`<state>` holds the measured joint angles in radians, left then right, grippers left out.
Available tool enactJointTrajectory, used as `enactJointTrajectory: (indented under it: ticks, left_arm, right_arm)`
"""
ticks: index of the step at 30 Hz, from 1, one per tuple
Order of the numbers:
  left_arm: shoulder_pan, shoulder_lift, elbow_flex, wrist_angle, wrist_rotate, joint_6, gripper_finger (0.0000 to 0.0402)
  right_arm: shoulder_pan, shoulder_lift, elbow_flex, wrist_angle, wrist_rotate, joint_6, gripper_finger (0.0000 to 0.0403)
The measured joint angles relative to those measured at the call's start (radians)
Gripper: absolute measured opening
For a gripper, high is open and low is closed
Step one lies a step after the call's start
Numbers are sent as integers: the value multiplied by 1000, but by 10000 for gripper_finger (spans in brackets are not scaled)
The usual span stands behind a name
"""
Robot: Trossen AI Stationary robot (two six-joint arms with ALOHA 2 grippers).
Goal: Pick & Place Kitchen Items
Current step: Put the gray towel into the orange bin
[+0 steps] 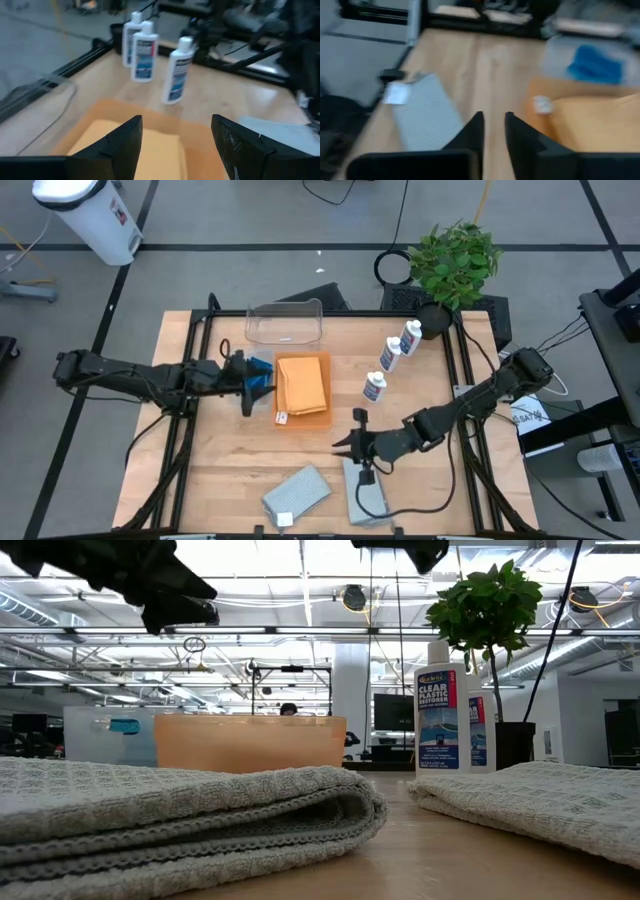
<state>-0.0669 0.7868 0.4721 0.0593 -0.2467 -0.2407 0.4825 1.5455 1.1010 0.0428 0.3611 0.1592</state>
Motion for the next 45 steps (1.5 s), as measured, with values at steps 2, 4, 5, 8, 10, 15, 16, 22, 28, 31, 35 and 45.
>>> enactJointTrajectory:
  ticks: [2, 4, 5, 8, 10, 15, 16, 22, 28, 31, 35, 45]
  left_arm:
    - [2, 0, -52, 82, 26, 24, 241]
    - [7, 1, -82, 121, 34, 25, 241]
    - [11, 1, -86, 125, 34, 18, 241]
    - [18, 0, -87, 129, 34, -1, 241]
    - [22, 0, -87, 129, 34, -1, 241]
    - [22, 0, -87, 126, 34, -5, 241]
    - [22, 0, -87, 126, 33, -7, 241]
    - [22, 0, -87, 125, 33, -16, 241]
    - [22, 0, -87, 122, 33, -16, 241]
    - [22, 0, -87, 122, 33, -16, 241]
    - [22, 0, -87, 120, 33, -16, 241]
    - [22, 0, -87, 115, 28, -6, 241]
  right_arm:
    - [-17, 0, 3, -29, -55, 45, 99]
    - [-28, 9, 3, -50, -60, 76, 141]
    - [-32, 18, 3, -53, -65, 86, 162]
    - [-34, 56, 3, -67, -115, 122, 220]
    - [-36, 95, 5, -93, -144, 146, 249]
    - [-40, 165, 4, -244, -154, 209, 281]
    - [-45, 174, 4, -274, -156, 220, 282]
    - [-83, 206, 4, -400, -261, 329, 271]
    - [-108, 207, -40, -409, -399, 358, 257]
    - [-119, 203, -91, -377, -446, 376, 253]
    - [-121, 197, -186, -235, -486, 411, 246]
    - [-117, 193, -240, -175, -526, 429, 147]
